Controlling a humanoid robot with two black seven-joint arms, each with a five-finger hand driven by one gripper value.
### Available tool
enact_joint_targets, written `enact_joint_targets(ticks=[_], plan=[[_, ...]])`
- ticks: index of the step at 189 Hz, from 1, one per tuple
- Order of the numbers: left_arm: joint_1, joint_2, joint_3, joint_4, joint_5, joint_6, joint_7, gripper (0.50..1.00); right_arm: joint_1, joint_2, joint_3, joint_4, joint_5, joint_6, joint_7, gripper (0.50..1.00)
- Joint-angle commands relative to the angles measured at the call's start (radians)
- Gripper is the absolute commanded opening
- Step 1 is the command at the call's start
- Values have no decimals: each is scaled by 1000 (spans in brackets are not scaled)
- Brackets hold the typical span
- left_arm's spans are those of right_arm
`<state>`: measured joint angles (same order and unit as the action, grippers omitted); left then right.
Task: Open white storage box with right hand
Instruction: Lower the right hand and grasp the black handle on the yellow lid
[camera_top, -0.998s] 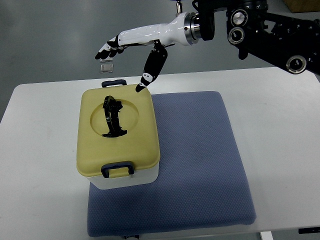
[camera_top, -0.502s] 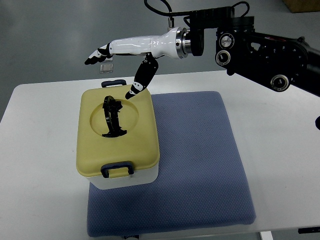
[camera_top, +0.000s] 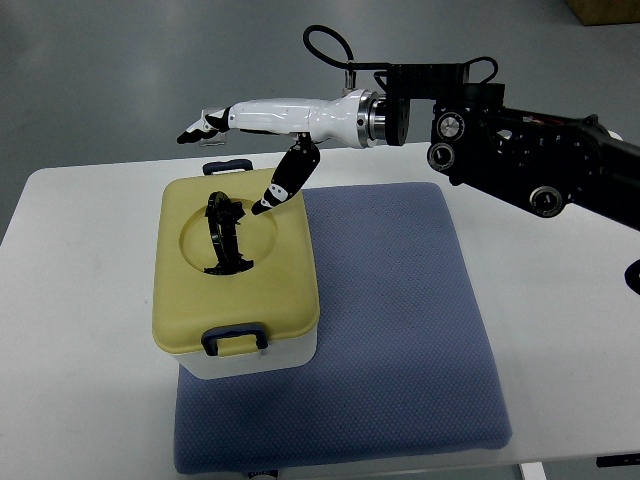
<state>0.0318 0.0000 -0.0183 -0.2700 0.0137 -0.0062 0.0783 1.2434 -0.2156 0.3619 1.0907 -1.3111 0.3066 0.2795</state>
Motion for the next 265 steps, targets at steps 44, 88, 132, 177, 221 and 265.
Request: enact_joint_targets(ticks=[44, 88, 132, 177, 221, 265], plan=[[-1, 0, 0, 0, 0, 0, 0, 1000, -58, 27, 0, 0, -23, -47, 4, 930], [-1, 0, 0, 0, 0, 0, 0, 1000, -90, 61, 0, -2, -36, -145, 26, 928], [-1, 0, -2, 0, 0, 0, 0, 1000, -108, 81, 2, -2, -37, -181, 30, 928], [-1, 0, -3, 0, 0, 0, 0, 1000, -125, 94, 2, -9, -39, -210, 30, 926], [-1, 0, -3, -2, 0, 0, 0, 1000, -156, 111, 0, -12, -39, -253, 32, 911], [-1, 0, -2, 0, 0, 0, 0, 1000, -168, 114, 0, -18, -39, -265, 32, 815]])
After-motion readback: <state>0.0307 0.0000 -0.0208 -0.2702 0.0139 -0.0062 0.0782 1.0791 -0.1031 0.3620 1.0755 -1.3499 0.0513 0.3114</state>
